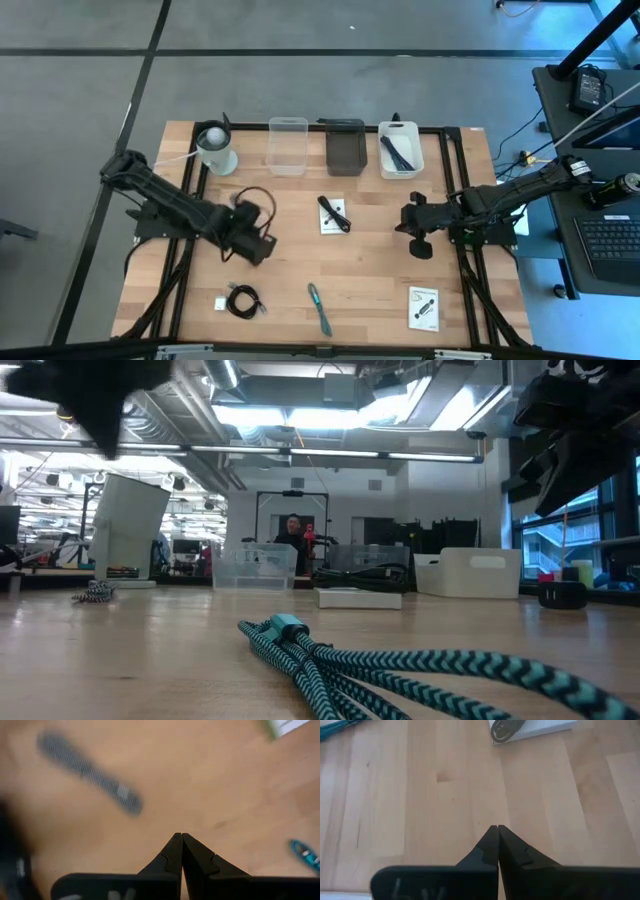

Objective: Pick and place items into bin
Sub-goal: Put the white charger adapter into the transparent bin

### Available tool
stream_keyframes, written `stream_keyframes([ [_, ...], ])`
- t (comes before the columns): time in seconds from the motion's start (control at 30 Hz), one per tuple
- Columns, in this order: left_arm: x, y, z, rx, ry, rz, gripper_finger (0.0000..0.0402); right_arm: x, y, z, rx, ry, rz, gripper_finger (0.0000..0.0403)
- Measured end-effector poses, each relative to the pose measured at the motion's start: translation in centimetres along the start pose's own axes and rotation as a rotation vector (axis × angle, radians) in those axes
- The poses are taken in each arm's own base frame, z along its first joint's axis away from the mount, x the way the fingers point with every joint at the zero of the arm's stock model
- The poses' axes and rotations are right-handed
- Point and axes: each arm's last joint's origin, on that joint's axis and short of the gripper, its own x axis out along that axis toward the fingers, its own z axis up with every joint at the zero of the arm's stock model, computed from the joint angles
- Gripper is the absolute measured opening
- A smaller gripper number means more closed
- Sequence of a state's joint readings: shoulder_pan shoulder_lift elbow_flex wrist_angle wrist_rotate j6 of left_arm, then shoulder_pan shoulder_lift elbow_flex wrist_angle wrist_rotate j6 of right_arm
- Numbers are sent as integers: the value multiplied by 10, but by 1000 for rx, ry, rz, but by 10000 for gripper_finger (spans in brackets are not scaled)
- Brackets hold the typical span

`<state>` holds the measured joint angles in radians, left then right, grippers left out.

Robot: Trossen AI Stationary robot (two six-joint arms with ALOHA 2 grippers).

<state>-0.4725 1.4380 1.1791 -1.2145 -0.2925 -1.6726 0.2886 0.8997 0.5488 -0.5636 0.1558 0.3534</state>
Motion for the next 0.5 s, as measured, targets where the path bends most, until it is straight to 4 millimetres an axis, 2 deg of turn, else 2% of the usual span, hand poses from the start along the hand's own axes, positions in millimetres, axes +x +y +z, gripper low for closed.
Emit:
stream_keyframes([
  [0.13,-1,2,-23,-107,86,45,3,0,0,0,-20,0,0,3],
  [0.3,0,3,-50,-190,111,72,10,0,0,0,-22,2,0,3],
  [0.5,1,6,-78,-239,236,161,44,0,0,0,-22,2,-1,3],
])
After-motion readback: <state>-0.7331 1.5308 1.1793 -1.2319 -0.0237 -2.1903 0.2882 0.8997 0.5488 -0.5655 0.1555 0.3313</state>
